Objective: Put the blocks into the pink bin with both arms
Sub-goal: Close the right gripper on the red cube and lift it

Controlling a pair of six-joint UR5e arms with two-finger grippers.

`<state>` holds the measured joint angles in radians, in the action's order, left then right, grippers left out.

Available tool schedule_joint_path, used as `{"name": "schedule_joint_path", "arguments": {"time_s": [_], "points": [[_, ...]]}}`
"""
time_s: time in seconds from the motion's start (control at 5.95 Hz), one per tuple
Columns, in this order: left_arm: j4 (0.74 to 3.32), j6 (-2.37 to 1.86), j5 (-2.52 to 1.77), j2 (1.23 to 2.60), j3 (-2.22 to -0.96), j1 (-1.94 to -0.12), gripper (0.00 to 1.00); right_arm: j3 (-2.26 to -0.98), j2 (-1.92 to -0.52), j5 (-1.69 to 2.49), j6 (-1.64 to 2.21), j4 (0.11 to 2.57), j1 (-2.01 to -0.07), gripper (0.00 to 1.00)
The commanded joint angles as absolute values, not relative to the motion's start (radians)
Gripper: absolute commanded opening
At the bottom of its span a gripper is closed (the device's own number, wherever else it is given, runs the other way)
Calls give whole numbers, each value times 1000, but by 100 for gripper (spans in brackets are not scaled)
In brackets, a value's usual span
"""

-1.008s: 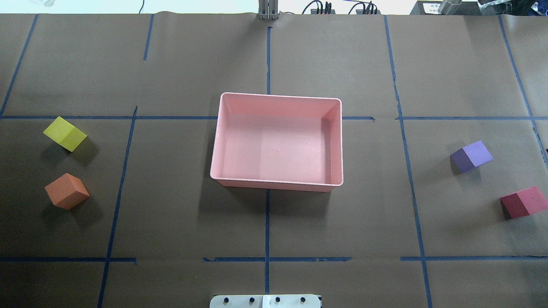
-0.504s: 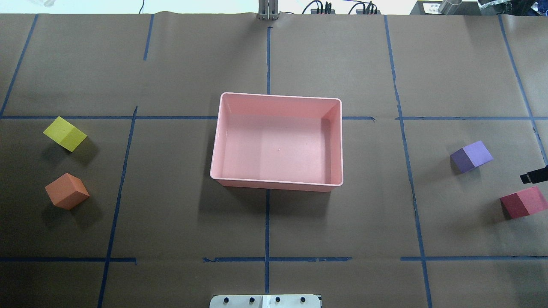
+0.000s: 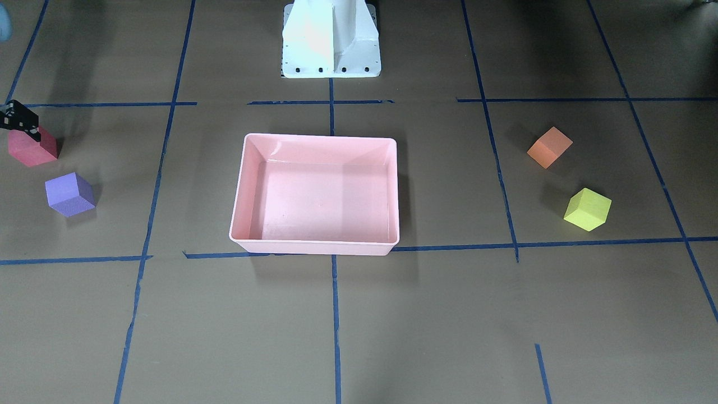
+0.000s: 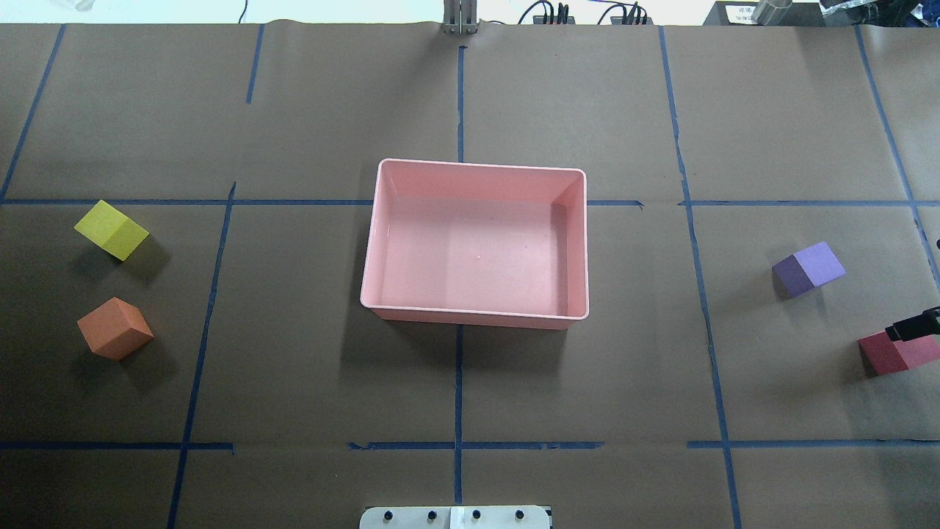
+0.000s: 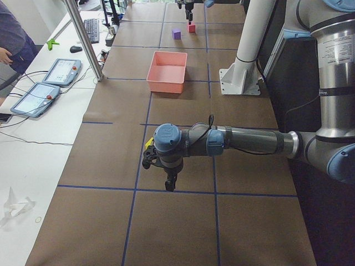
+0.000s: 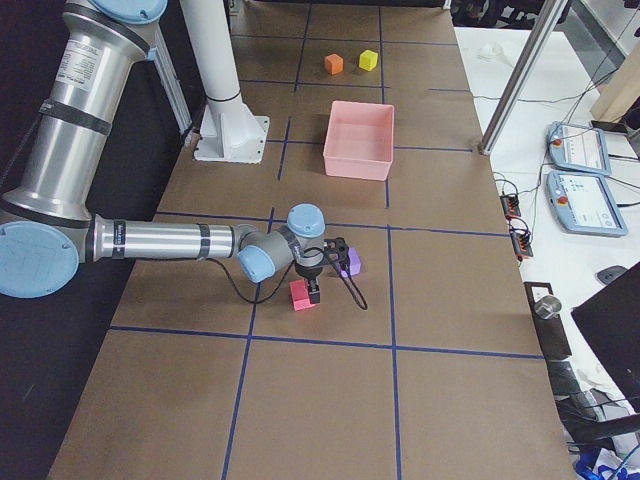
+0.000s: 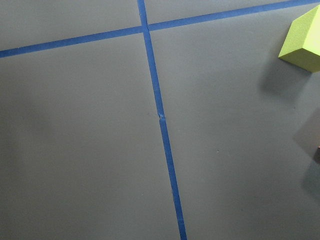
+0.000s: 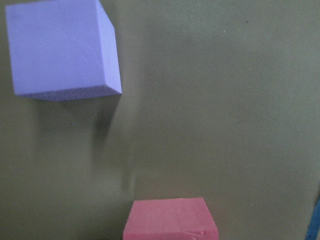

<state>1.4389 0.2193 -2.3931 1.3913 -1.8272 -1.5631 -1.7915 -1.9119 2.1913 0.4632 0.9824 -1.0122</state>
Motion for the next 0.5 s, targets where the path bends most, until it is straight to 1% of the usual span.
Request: {"name": "schedule_joint_path", "arguments": {"time_s": [0.0, 0.34], "points": [[1439, 219, -2395, 1391, -1829, -1563, 100, -1763, -1911, 2181, 462, 983, -974, 99], [1439, 219, -2395, 1391, -1832, -1563, 100, -1763, -1911, 2181, 462, 983, -959, 99]]}}
